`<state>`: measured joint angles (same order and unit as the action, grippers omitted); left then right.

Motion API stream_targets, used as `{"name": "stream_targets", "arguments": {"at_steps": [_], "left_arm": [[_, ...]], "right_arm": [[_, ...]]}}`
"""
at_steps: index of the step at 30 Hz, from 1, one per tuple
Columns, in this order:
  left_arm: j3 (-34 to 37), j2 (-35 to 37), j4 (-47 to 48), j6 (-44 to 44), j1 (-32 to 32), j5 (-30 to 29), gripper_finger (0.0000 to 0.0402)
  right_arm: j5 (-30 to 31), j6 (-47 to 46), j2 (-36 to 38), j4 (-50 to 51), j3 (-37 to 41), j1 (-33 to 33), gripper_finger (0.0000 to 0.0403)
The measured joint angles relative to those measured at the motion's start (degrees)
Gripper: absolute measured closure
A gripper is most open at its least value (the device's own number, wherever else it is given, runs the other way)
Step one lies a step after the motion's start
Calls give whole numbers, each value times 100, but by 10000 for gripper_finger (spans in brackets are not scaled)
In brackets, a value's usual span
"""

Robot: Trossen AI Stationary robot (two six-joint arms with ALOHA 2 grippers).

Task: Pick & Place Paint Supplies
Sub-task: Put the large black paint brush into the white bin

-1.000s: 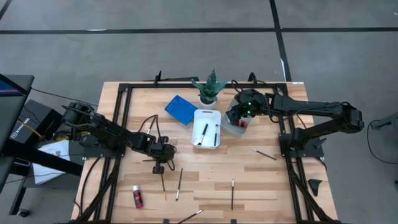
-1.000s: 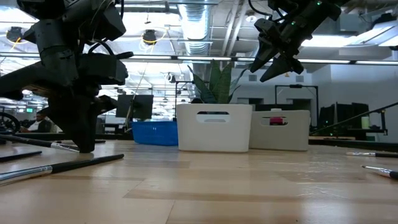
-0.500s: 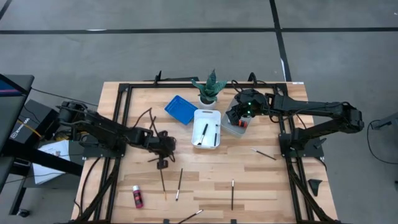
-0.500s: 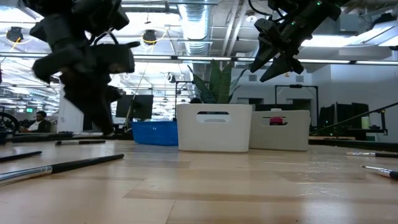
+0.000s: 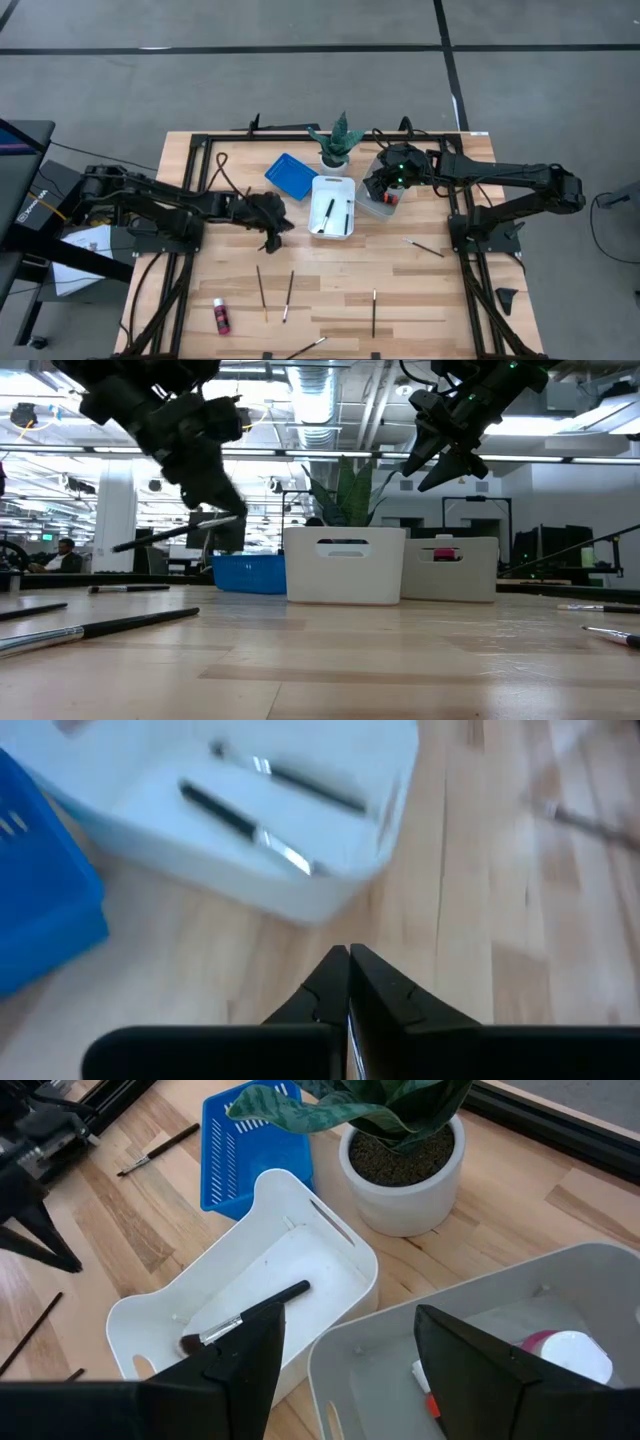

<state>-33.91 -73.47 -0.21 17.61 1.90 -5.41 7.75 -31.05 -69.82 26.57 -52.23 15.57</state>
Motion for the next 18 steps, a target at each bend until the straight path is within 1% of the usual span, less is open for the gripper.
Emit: {"name": "stream_targets", "arguments": {"at_steps": [5,10,14,18], "left_arm": [[-2,0,-600,123,-285,-16,401],[-4,0,-1128,278,-525,-173,401],[-4,0,-1413,307,-702,-255,401],[-4,0,-1629,538,-844,-491,401]], "right_arm": [[0,0,0,-2,0,0,182],[9,0,-1,-2,0,4,182],[27,0,-1,-2,0,38,182],[46,2,-2,-2,0,74,182]]}}
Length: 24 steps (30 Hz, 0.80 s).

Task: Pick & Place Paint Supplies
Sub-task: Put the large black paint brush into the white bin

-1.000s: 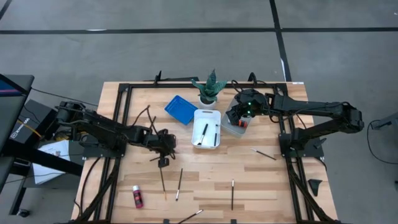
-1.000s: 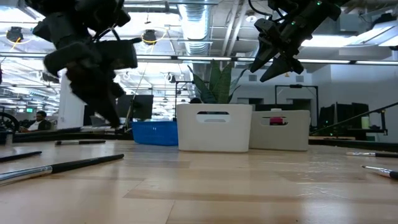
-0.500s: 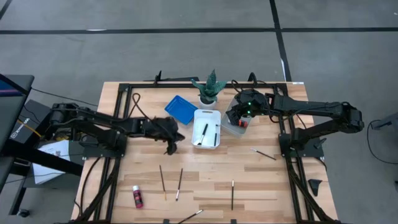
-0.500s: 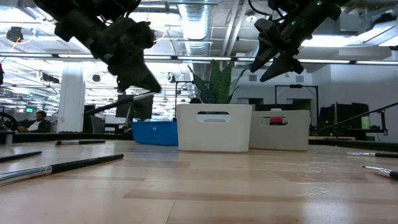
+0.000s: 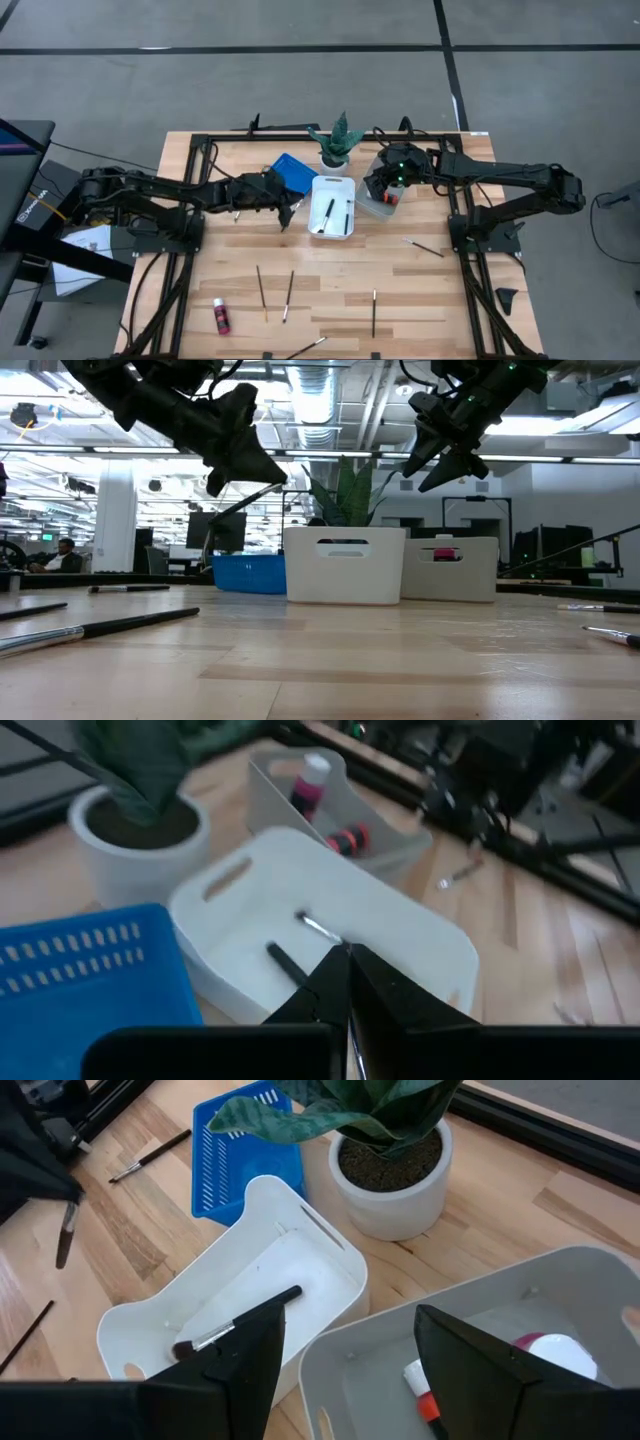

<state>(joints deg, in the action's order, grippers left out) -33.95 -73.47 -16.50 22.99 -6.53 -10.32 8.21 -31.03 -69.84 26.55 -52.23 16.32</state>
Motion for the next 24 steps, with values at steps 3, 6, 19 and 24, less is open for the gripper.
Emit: {"name": "stream_targets", "arguments": {"at_steps": [3,6,19,24], "left_arm": [[-5,-52,-291,121,-53,-135,401],[-4,-82,-562,315,-71,-378,401],[-411,-1362,-2289,1205,-67,-976,401],[-980,-1950,-2301,1074,-67,-983,401]], "right_arm": [[45,13,0,-1,0,19,182],[80,15,0,-2,0,31,182],[87,105,0,-51,0,33,182],[87,106,0,-41,-1,31,182]]}}
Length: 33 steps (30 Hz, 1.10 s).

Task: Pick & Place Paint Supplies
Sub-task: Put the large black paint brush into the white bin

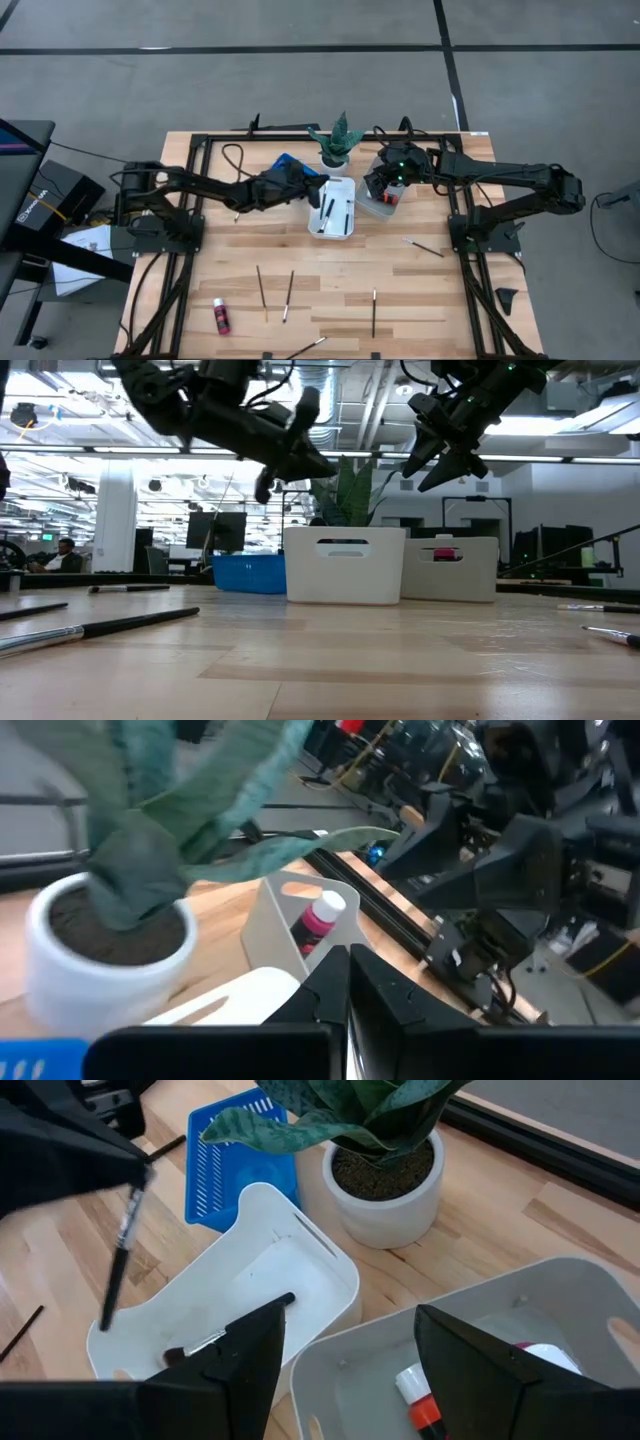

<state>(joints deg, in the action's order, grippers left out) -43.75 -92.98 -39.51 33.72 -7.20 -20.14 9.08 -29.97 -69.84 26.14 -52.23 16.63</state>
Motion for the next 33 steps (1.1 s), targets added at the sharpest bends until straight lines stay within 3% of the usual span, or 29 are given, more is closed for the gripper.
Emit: {"name": "stream_targets", "arguments": {"at_steps": [9,33], "left_arm": [[-412,-528,-6,-281,-125,-65,401],[-412,-513,101,-281,-111,-65,401]], "right_arm": [[-2,15,0,23,1,-1,182],[-4,43,0,28,-1,-7,182]]}}
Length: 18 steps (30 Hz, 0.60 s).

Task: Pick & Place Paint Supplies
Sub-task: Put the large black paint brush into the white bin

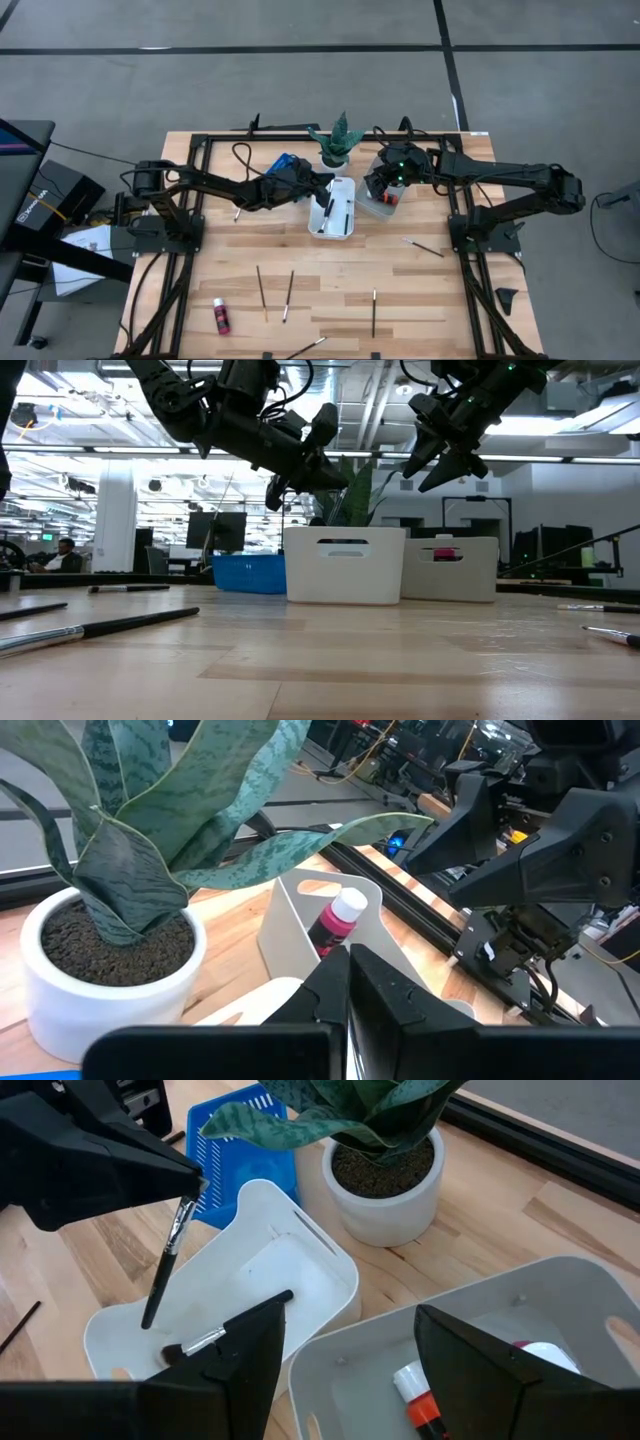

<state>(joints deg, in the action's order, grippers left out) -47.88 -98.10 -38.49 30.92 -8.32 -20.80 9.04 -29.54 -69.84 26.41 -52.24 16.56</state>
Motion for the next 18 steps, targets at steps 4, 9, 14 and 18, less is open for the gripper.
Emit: {"name": "stream_targets", "arguments": {"at_steps": [4,9,14,18], "left_arm": [[0,0,-1,3,0,0,400],[0,0,-1,238,0,0,385],[0,0,2,238,0,0,364],[0,0,2,238,0,0,348]], "right_arm": [[0,0,0,0,0,0,182],[0,0,0,0,0,2,182],[0,0,0,-2,1,0,182],[0,2,0,0,0,2,182]]}}
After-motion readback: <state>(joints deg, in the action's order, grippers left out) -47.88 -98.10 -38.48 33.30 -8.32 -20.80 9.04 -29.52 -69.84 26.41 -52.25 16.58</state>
